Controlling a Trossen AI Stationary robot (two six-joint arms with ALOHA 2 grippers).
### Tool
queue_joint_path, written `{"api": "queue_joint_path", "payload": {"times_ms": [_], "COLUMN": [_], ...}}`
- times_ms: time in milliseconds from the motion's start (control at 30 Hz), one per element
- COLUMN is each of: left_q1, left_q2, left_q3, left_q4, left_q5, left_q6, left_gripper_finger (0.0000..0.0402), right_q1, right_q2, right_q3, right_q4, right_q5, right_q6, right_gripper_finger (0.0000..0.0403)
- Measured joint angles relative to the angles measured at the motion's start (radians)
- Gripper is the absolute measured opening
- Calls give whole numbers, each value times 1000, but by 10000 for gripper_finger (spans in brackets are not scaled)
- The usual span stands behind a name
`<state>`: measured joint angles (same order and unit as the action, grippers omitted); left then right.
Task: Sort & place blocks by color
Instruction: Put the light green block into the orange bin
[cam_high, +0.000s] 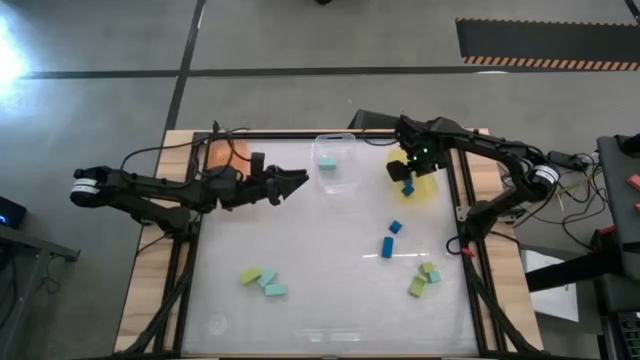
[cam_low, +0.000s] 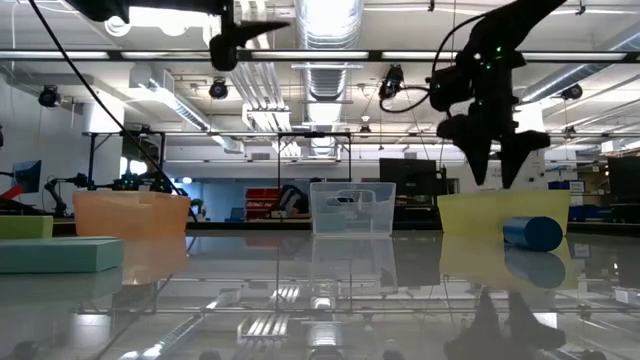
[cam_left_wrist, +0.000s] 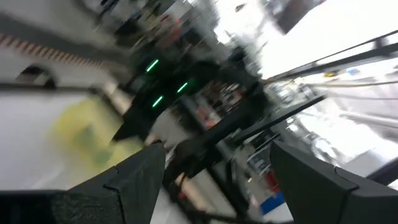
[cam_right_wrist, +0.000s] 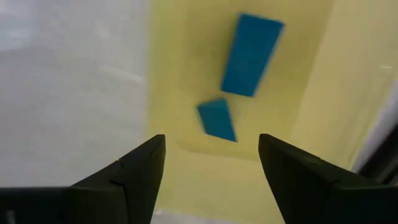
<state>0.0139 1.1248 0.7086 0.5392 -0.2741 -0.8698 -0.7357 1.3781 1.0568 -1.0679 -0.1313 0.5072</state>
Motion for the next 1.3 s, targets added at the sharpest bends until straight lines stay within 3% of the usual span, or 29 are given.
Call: {"api": "queue_joint_path", "payload": {"times_ms": [133, 300, 533, 767, 1100, 1300], "left_q1": [0, -6, -32, -76, -199, -222], "left_q2": [-2, 0, 0, 2, 2, 2], "left_q3": [0, 0, 87, 183, 183, 183], "left_q4": [-181, -374, -665, -1050, -1131, -1131], "left_q5": [34, 210, 430, 486, 569, 570], "left_q6": [-150, -258, -250, -250, -277, -292], "left_gripper_finger": [272, 272, 272, 272, 272, 272], "right_q1": [0, 0, 2, 41, 142, 168], "right_q2": [-15, -41, -101, -146, -202, -267], "right_q3": [52, 116, 152, 152, 152, 152], "right_q4": [-4, -22, -27, -28, -31, -29], "right_q5": [-31, -81, -238, -266, -441, -448], "right_q6": [-17, -49, -50, -20, -77, -120], "right_gripper_finger": [240, 238, 237, 237, 237, 237]}}
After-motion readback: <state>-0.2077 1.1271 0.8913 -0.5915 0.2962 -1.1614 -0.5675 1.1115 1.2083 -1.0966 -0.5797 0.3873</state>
